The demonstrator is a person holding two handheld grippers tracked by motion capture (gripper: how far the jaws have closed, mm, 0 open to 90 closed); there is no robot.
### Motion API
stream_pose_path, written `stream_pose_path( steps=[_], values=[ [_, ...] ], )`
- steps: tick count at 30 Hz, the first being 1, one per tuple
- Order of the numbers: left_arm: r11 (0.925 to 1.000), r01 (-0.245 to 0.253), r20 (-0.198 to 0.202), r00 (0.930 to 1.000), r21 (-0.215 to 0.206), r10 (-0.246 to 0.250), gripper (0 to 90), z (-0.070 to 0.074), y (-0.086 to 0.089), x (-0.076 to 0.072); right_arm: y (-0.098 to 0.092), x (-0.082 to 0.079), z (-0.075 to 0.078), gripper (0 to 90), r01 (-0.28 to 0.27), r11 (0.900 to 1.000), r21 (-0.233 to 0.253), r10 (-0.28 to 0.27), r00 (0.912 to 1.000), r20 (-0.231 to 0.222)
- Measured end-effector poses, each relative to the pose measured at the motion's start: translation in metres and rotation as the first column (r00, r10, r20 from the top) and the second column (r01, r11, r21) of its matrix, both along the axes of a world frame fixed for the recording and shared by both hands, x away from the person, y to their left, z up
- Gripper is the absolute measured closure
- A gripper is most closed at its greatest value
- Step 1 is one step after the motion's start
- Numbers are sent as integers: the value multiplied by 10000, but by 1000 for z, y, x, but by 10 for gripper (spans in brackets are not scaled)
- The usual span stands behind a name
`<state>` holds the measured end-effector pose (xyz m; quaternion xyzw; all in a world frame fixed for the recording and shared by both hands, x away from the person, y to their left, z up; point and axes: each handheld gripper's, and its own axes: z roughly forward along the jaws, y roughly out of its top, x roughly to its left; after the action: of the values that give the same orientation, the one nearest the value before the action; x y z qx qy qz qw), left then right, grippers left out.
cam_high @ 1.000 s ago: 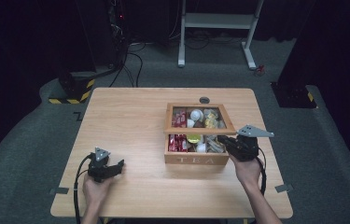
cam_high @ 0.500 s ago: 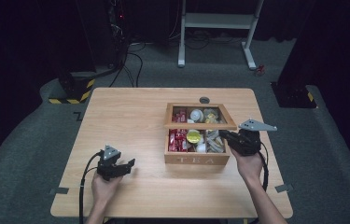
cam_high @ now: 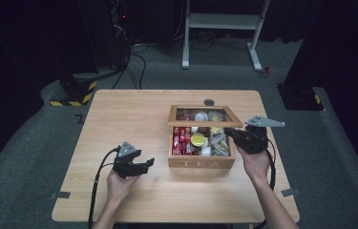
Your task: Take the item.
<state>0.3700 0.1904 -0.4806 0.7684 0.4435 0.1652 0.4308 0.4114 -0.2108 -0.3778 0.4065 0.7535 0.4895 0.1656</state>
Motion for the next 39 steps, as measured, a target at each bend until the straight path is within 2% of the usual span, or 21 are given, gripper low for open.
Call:
stream_pose_path(
  steps=[5, 9, 15, 19, 21, 23, 25, 31, 39],
  values=[
    [9989, 430, 159, 9989, 160, -433, 314, 11, -15, 5, -1, 4, 6, 900, -4, 10000, 72, 4, 10000, -16],
    [9974, 712, 175, 9973, 59, -713, 310, 17, -27, 9, -1, 6, 9, 900, -1, 9999, 116, 2, 10000, -28],
    [9940, 1093, 422, 9931, -31, -1090, 308, 27, -42, 14, -1, 8, 12, 900, -14, 10000, 93, 14, 10000, -20],
    [9899, 1397, 634, 9880, 229, -1409, 306, 33, -58, 18, 0, 10, 14, 900, 27, 9999, 144, -27, 10000, 11],
    [9853, 1584, 642, 9846, 645, -1625, 295, 35, -67, 21, -1, 11, 15, 900, -14, 9998, 176, 13, 10000, 33],
    [9806, 1771, 626, 9812, 844, -1826, 294, 36, -75, 23, -1, 12, 16, 900, -16, 9999, 152, 16, 10000, 21],
    [9778, 1897, 636, 9786, 891, -1957, 290, 38, -82, 26, 0, 12, 17, 900, -38, 10000, 57, 38, 10000, 77],
    [9737, 2142, 660, 9734, 778, -2194, 279, 40, -101, 34, -2, 14, 19, 900, -20, 9997, 242, 17, 9999, 162],
    [9675, 2273, 726, 9690, 1106, -2360, 254, 45, -125, 47, -4, 19, 25, 900, 108, 9993, 362, -119, 9995, 289]
  ],
)
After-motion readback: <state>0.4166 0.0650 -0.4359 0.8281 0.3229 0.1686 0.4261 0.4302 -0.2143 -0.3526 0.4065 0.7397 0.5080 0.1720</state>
